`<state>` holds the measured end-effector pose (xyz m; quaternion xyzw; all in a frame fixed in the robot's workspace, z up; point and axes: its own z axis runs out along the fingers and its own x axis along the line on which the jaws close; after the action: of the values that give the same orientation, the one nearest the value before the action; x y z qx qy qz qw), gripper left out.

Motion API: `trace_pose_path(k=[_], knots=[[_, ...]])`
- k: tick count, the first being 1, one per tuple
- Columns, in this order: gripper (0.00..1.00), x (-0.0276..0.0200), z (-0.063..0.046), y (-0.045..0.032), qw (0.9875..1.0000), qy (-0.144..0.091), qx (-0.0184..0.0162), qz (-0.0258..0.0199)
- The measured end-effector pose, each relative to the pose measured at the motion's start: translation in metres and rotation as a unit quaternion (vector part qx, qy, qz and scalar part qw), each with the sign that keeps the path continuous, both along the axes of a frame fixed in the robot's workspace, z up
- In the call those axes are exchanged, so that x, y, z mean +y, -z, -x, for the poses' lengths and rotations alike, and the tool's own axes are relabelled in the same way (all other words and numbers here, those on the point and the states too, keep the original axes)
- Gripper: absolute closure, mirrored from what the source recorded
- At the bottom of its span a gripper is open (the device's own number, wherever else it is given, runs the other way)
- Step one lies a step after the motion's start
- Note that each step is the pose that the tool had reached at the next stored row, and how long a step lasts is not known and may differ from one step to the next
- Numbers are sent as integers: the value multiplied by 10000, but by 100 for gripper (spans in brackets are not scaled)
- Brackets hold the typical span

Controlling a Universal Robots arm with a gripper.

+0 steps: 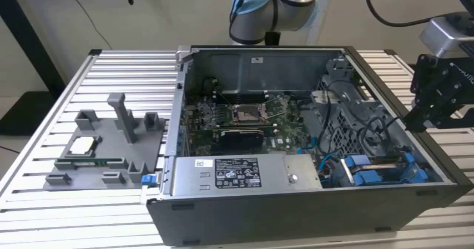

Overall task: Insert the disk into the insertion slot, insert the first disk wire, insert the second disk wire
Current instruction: 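Insert the second disk wire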

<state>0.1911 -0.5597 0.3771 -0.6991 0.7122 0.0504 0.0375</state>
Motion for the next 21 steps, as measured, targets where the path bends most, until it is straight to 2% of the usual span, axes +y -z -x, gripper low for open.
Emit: trace_pose_path(k=[2,3,4,8,9,11,18,21], knots=[[73,0,-28,0,9999,1,165,0],[73,0,-45,0,9998,0,221,0],[73,0,-55,0,9997,1,248,-1],[75,0,-71,0,9996,0,288,-10],[82,1,-73,0,9996,0,295,-11],[84,0,-73,0,9996,1,296,-11],[84,0,-76,-3,9996,0,296,-11],[84,0,-67,-32,9996,0,296,-11]])
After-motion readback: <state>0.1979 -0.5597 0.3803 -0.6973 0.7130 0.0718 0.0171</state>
